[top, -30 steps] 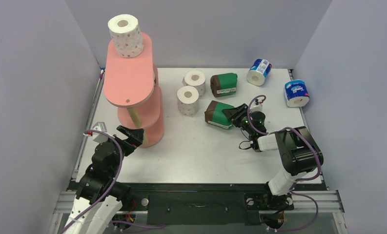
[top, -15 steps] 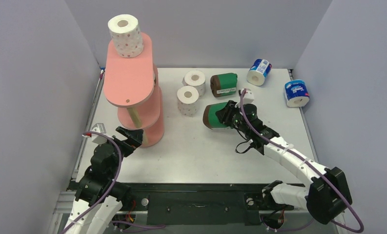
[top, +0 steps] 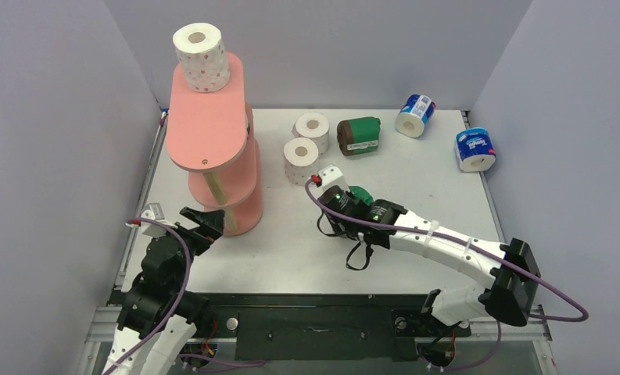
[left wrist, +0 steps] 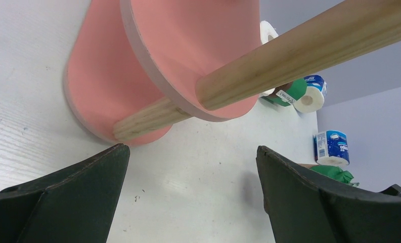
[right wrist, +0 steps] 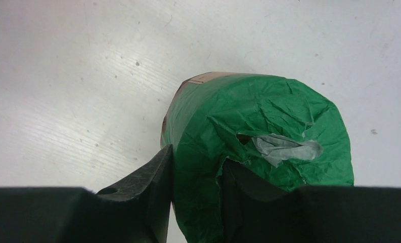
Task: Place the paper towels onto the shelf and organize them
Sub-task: Adjust the paper towel at the center of the board.
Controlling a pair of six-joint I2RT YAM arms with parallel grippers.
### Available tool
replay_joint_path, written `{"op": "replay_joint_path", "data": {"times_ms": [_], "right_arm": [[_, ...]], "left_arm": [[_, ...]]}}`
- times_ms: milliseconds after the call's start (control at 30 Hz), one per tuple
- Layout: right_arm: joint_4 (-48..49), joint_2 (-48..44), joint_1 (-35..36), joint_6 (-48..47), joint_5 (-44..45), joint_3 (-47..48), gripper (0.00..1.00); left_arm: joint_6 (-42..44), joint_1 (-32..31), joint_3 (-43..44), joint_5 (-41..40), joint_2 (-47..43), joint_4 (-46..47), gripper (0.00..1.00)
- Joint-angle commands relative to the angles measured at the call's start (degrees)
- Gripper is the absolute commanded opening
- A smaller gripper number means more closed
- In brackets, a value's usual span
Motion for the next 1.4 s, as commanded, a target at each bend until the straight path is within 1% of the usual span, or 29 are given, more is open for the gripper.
{"op": "replay_joint_path", "data": {"times_ms": [0,133,367,633,733,800,833,900,967,1167,1367], "right_arm": [[-5.7,4.4,4.3,-3.9,9.1,5.9,0.21],[-5.5,7.6,5.9,-4.4,8.9,7.6,0.21],[-4.0,10.9,6.0,-5.2,4.1,7.6,0.23],[-2.6,12.0,5.7,-4.7,-0.1,6.3,0.27],[-2.0,12.1,5.5,-4.1,-1.3,5.6,0.31],[-1.7,12.1,5.5,-3.7,-1.9,5.1,0.37],[-1.6,12.1,5.4,-3.6,-2.2,4.9,0.43],[-1.1,12.0,5.4,-3.3,-2.8,4.3,0.5],[-0.7,11.7,5.4,-3.0,-3.2,3.8,0.54],[-0.6,9.1,5.6,-2.3,-3.5,3.4,0.61],[-2.6,2.7,5.6,-1.5,-3.6,5.8,0.69]], "left_arm": [[-0.8,-0.4,0.1,-0.7,-1.2,-0.6,0.96],[-0.9,-0.4,0.4,-0.7,-1.2,-0.9,0.96],[-1.0,-0.3,0.2,-0.7,-1.1,-1.1,0.96],[-1.2,-0.3,-0.5,-0.5,-0.9,-0.6,0.96],[-1.2,-0.4,-0.6,-0.2,-0.9,-0.3,0.96],[-1.2,-0.3,-0.6,-0.2,-0.9,-0.5,0.96],[-1.2,-0.3,-0.6,-0.2,-1.0,-0.5,0.96],[-1.2,-0.3,-0.7,-0.3,-1.1,-0.6,0.96],[-1.2,-0.3,-0.7,-0.3,-1.2,-0.6,0.96],[-1.3,-0.3,-0.9,-0.4,-1.1,-0.6,0.96],[-1.2,-0.3,-0.8,-0.4,-1.0,-0.2,0.96]]}}
